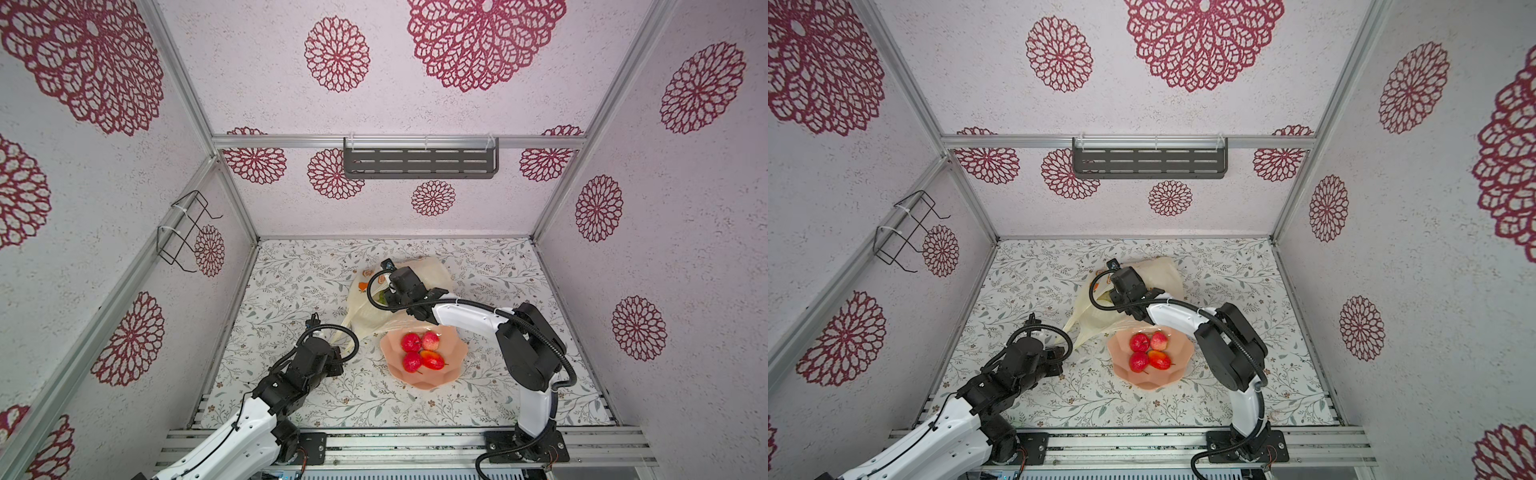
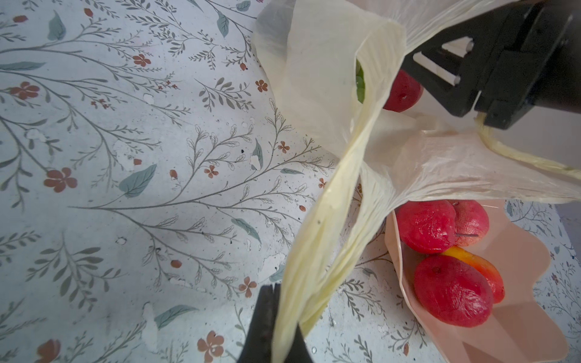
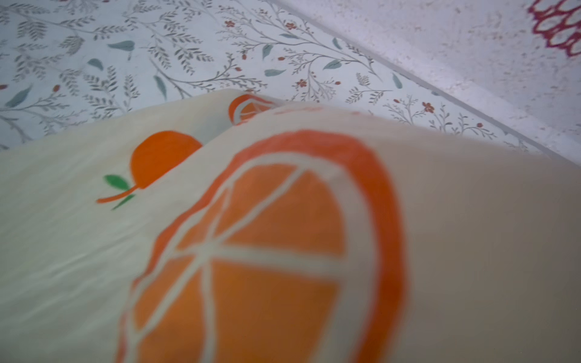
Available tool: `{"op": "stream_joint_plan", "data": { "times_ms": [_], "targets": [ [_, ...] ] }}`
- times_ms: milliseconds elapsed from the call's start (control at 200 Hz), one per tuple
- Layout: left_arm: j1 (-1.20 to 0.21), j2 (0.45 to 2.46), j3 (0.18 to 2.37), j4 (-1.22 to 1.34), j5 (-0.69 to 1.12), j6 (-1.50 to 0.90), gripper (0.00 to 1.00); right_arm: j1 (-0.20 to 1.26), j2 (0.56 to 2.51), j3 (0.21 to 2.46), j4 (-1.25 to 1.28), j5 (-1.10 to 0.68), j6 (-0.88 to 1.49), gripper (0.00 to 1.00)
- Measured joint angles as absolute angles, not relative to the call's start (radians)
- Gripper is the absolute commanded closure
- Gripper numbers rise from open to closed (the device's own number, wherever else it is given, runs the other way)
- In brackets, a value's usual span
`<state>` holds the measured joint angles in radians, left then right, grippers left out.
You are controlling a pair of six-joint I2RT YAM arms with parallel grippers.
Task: Take fruits out of the plastic bag
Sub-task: Take out the fake fruit from the plastic bag.
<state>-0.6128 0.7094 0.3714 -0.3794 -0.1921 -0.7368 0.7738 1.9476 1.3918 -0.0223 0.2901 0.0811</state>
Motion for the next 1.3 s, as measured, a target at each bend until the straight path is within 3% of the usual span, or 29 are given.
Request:
{"op": "stream_joint_plan", "data": {
  "times_ms": [225,415,841,1081,1301],
  "targets": [
    [-0.613,0.709,0.376,-0.379,-0.191,-0.734,1.00,0.716,1.995,1.412,-0.020,0.372,0.093,0.40],
    [-0.613,0.710,0.381,-0.379,-0.191,-0.730,1.00,0.689,2.014,1.416,-0.019,0.399,0.109,0.28],
    [-0.613,0.743,0.387,-0.379,-0.175,-0.729,1.00,0.663,2.087,1.416,0.006,0.389,0.179,0.16],
    [-0.613,0.761,0.396,-0.377,-0.169,-0.730,1.00,0.633,2.113,1.415,0.035,0.361,0.221,0.17],
    [-0.613,0.766,0.432,-0.378,-0.170,-0.730,1.00,0.605,2.134,1.415,0.043,0.320,0.255,0.31]
  ]
}}
